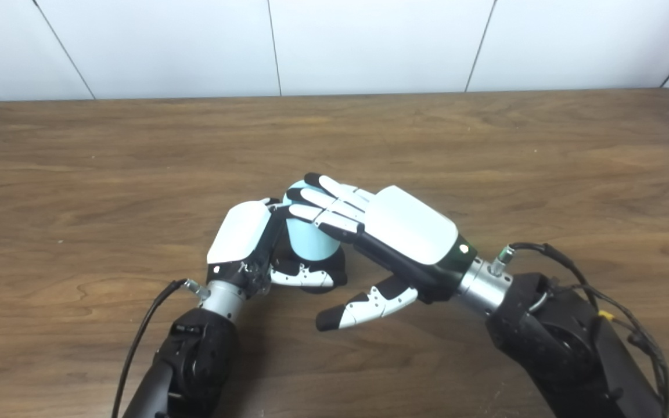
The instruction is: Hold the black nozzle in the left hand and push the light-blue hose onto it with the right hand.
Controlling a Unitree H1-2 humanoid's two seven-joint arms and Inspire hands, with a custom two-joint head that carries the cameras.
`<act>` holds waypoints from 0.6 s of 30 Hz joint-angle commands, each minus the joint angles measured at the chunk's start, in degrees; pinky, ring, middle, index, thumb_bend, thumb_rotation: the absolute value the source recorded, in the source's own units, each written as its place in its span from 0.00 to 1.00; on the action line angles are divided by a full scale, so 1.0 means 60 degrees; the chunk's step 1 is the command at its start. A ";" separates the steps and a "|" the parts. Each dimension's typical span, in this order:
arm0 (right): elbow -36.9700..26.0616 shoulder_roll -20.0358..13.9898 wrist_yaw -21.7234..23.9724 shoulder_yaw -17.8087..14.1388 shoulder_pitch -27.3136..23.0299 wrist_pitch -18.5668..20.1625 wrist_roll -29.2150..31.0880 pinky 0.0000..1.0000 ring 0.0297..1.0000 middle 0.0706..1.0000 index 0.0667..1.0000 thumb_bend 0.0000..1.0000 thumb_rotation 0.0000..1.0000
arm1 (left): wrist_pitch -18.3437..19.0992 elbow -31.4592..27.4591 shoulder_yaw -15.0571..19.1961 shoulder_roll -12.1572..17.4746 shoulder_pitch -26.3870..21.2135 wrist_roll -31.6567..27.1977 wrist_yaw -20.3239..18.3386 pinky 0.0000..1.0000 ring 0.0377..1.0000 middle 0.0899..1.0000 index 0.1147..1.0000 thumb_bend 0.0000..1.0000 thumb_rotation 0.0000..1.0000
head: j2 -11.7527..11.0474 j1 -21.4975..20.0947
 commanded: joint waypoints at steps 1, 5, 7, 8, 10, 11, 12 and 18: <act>-0.0358 -0.0031 0.0244 -0.0241 -0.0186 0.0251 0.0121 0.88 0.96 0.98 0.92 0.59 1.00 | -0.0065 0.0025 -0.0005 0.0003 -0.0188 0.0069 0.0106 0.87 0.64 0.43 0.43 0.53 0.00 | 0.0004 0.0012; -0.0585 0.0075 0.0164 -0.0737 -0.0511 0.0389 0.0471 0.90 0.98 0.99 0.95 0.56 0.97 | -0.0067 0.0082 -0.0016 -0.0008 -0.0177 0.0071 0.0123 0.87 0.64 0.42 0.43 0.53 0.00 | -0.0046 0.0050; -0.0515 0.0190 -0.0103 -0.1083 -0.0605 0.0237 0.0746 0.90 0.99 0.98 0.95 0.55 0.94 | -0.0058 0.0080 -0.0035 -0.0007 -0.0150 0.0082 0.0109 0.88 0.64 0.42 0.44 0.52 0.00 | -0.0053 0.0072; -0.0497 0.0249 -0.0186 -0.1259 -0.0657 0.0234 0.0910 0.91 0.99 0.98 0.95 0.55 0.92 | -0.0059 0.0079 -0.0046 0.0000 -0.0131 0.0089 0.0108 0.88 0.63 0.42 0.43 0.52 0.00 | -0.0053 0.0080; -0.0491 0.0334 -0.0232 -0.1485 -0.0718 0.0283 0.1138 0.90 1.00 0.98 0.96 0.54 0.91 | -0.0078 0.0096 -0.0055 0.0015 -0.0106 0.0085 0.0136 0.88 0.64 0.42 0.43 0.52 0.00 | -0.0057 0.0069; -0.0524 0.0357 -0.0207 -0.1574 -0.0748 0.0369 0.1192 0.90 1.00 0.98 0.97 0.54 0.91 | -0.0094 0.0117 -0.0055 0.0025 -0.0095 0.0066 0.0154 0.87 0.64 0.43 0.43 0.52 0.00 | -0.0069 0.0075; -0.0536 0.0369 -0.0200 -0.1650 -0.0774 0.0427 0.1242 0.90 1.00 0.98 0.97 0.55 0.94 | -0.0088 0.0139 -0.0048 0.0021 -0.0083 0.0040 0.0158 0.87 0.64 0.43 0.43 0.52 0.00 | -0.0088 0.0103; -0.0429 0.0390 -0.0194 -0.1887 -0.0880 0.0422 0.1369 0.90 0.99 0.98 0.99 0.58 0.98 | -0.0102 0.0311 -0.0073 -0.0017 -0.0122 0.0044 0.0345 0.87 0.64 0.43 0.43 0.52 0.00 | -0.0100 0.0176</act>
